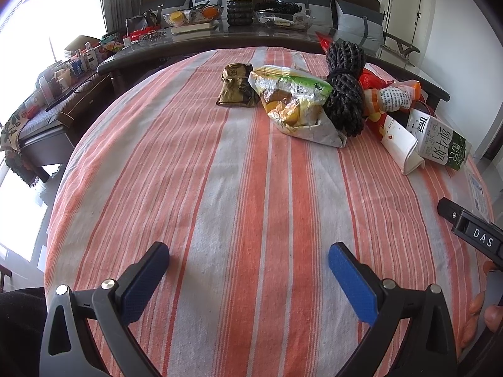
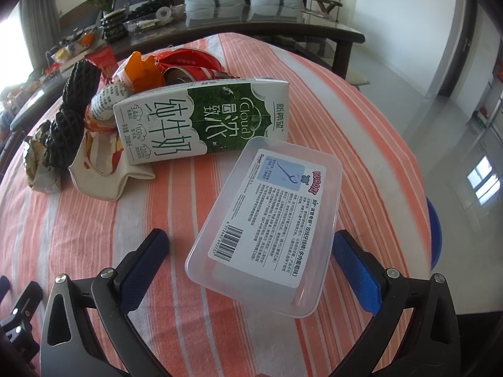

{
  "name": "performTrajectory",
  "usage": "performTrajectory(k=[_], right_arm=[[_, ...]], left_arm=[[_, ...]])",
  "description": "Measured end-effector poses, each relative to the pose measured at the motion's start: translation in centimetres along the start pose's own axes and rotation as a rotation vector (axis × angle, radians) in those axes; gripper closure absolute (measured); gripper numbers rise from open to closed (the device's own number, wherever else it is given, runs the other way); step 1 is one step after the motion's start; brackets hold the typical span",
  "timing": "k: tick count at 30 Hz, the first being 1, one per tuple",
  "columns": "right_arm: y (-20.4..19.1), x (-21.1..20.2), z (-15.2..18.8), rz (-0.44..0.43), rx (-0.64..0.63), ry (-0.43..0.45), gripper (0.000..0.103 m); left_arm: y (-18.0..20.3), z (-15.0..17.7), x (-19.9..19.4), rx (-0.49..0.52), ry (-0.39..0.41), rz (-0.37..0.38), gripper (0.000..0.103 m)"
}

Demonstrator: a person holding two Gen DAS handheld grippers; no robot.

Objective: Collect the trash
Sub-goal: 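Grasp the clear plastic box with the right tool while the left tool grasps the snack bag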

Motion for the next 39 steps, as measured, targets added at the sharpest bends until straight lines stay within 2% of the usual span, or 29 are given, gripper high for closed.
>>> performTrajectory(k=[3,7,11,14,16,23,24,26,30,32,35,36,37,38,39], right_arm=[[0.0,0.0,0.0,0.000,0.000,0.000,0.000],[0.0,0.0,0.0,0.000,0.000,0.000,0.000],[0.0,0.0,0.0,0.000,0.000,0.000,0.000],[0.0,0.0,0.0,0.000,0.000,0.000,0.000],[0.0,0.0,0.0,0.000,0.000,0.000,0.000],[0.0,0.0,0.1,0.001,0.000,0.001,0.000],[0.0,-0.1,0.1,0.001,-0.001,0.001,0.000],[0.0,-0.1,0.1,0.000,0.000,0.001,0.000],[-0.1,-0.1,0.0,-0.018,-0.013,-0.007,0.000],[0.1,-0.2,-0.5,-0.073,-0.027,-0.054,0.000],[1.9,-1.3,-2.0,-0.156,0.033,-0.086,0.001],[2.4,-1.6,-2.7,-0.170,0.045,-0.094,0.001],[2.7,-1.7,-3.3,-0.186,0.052,-0.111,0.001],[2.8,-1.6,-3.7,-0.206,0.055,-0.137,0.001],[2.7,-1.4,-4.1,-0.231,0.057,-0.168,0.001]], left_arm=[[0.1,-1.5,0.7,-0.036,-0.031,0.045,0.000],[1.0,-4.6,1.2,-0.078,0.003,0.078,0.000],[3.1,-6.9,3.8,-0.067,0.000,0.068,0.000],[3.5,-7.4,6.5,-0.080,-0.032,0.036,0.000],[2.3,-7.5,7.2,-0.106,-0.033,0.010,0.000],[-5.3,-5.6,4.9,-0.153,-0.043,-0.035,0.000],[-5.9,-5.3,4.6,-0.143,-0.047,-0.020,0.000],[-5.9,-5.4,4.1,-0.115,-0.050,0.059,0.000],[-3.7,-8.2,3.2,0.015,0.002,0.197,0.000],[-2.4,-9.8,3.5,0.093,0.020,0.240,0.000],[-1.2,-11.0,4.8,0.168,0.010,0.285,0.002],[-0.9,-11.1,5.2,0.183,0.000,0.306,0.010],[-0.6,-11.1,5.7,0.199,-0.013,0.316,0.024],[-0.3,-11.1,6.1,0.216,-0.026,0.316,0.032],[-0.1,-11.1,6.6,0.228,-0.036,0.311,0.047]])
Point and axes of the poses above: each gripper's, at about its wrist camera, not at the fingertips, and x roughly the way its jaws point, y to its right, z to its underside, the point moved 3 cm from there along x, roughly the way its jaws point, and after that the axes turned 10 degrees about y, right-handed, at the moved point
